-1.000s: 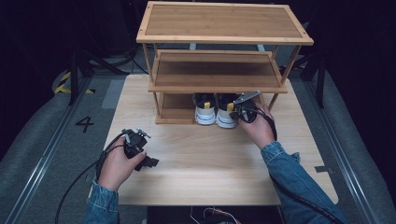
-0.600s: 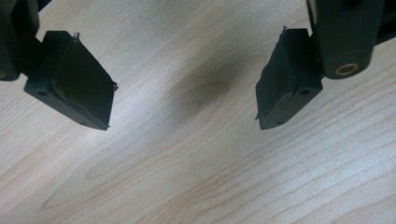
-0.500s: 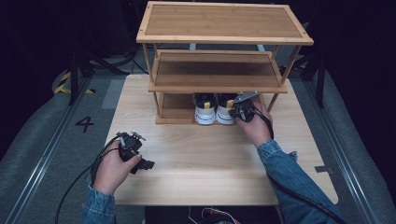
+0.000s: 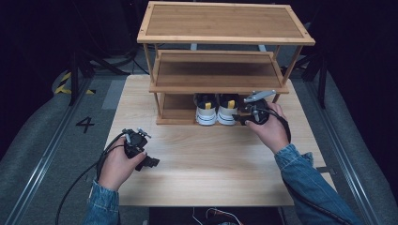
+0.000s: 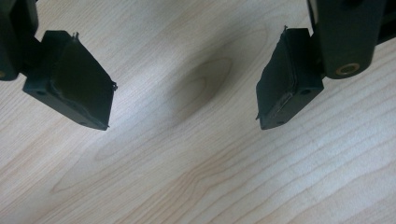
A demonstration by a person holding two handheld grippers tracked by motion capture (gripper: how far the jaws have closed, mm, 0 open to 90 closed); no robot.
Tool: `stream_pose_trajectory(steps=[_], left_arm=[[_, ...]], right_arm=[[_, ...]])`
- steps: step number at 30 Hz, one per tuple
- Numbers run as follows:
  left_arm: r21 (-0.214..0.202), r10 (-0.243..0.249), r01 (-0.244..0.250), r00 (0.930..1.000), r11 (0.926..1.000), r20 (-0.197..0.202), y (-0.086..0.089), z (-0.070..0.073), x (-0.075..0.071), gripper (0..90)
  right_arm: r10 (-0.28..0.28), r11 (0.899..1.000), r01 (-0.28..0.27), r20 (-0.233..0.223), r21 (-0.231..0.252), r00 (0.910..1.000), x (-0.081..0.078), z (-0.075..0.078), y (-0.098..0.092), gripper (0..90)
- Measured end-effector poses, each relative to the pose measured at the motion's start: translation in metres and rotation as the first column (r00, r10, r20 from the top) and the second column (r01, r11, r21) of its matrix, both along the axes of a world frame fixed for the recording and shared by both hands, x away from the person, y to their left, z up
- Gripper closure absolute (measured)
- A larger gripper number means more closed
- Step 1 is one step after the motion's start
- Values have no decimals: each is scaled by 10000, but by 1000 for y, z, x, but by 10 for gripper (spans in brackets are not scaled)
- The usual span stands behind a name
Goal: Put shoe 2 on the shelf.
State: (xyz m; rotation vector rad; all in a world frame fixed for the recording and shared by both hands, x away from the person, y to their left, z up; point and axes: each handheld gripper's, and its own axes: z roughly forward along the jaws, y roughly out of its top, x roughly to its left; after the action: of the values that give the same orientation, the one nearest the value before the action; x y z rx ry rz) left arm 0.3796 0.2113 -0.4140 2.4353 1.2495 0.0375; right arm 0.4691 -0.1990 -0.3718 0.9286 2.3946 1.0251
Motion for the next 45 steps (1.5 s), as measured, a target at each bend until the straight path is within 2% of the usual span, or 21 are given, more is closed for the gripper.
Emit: stream_pose_trajectory(steps=[4,5,7,8,14,16,18,23,25,27,31,35,37,41,42,43,45], left_arm=[[-47,-55,55,10000,10000,44,0,1,3,194],[-34,-69,69,10000,10000,26,0,1,3,194],[-55,-81,81,10000,10000,52,0,1,5,193],[-71,-68,69,10000,10000,50,0,2,6,193],[-127,-21,23,9999,9999,165,-1,2,10,194],[-139,-38,40,9999,9999,164,-1,2,11,196],[-164,-20,24,9998,9999,205,-3,1,13,196],[-175,5,-1,9996,9998,268,-4,1,14,195],[-168,-37,41,9996,9998,265,-6,0,15,194],[-126,-148,150,9997,9998,175,-8,-1,15,193],[-57,-296,298,9993,9995,206,-10,-1,16,193],[-61,-332,333,9993,9994,144,-11,-1,15,193],[-97,-326,326,9995,9994,55,-12,-2,15,191],[67,-430,431,9989,9990,-201,-13,-6,15,190],[116,-452,455,9986,9989,-264,-13,-7,15,190],[169,-426,431,9987,9989,-293,-13,-8,16,191],[207,-435,440,9987,9988,-267,-13,-9,17,191]], right_arm=[[1,9999,-1,-7,135,10000,-7,4,-13,452],[-81,9998,82,-26,183,10000,-13,6,-24,438],[-121,9997,122,-39,203,9999,-15,7,-27,429],[-199,9997,200,-99,172,9998,-19,8,-39,424],[-177,9989,184,-169,435,9997,-33,10,-68,399],[-85,9991,92,-160,416,9998,-35,10,-72,396],[78,9996,-72,-187,280,9998,-43,11,-85,386],[-142,9997,151,-509,170,9986,-53,6,-102,358],[-347,9984,370,-517,438,9981,-59,2,-112,353],[-505,9957,560,-748,732,9959,-64,-4,-119,348],[-737,9962,791,-1327,360,9884,-65,-17,-129,339],[-1247,9922,1234,-1593,-182,9793,-65,-30,-136,339],[-1327,9911,1299,-1643,-279,9774,-65,-33,-138,338],[-1572,9859,1408,-2146,-899,9640,-64,-50,-145,322],[-1572,9859,1408,-2146,-899,9640,-64,-50,-145,322],[-1651,9840,1447,-2249,-1043,9603,-63,-56,-147,319],[-1646,9845,1453,-2316,-985,9588,-63,-60,-149,317]])
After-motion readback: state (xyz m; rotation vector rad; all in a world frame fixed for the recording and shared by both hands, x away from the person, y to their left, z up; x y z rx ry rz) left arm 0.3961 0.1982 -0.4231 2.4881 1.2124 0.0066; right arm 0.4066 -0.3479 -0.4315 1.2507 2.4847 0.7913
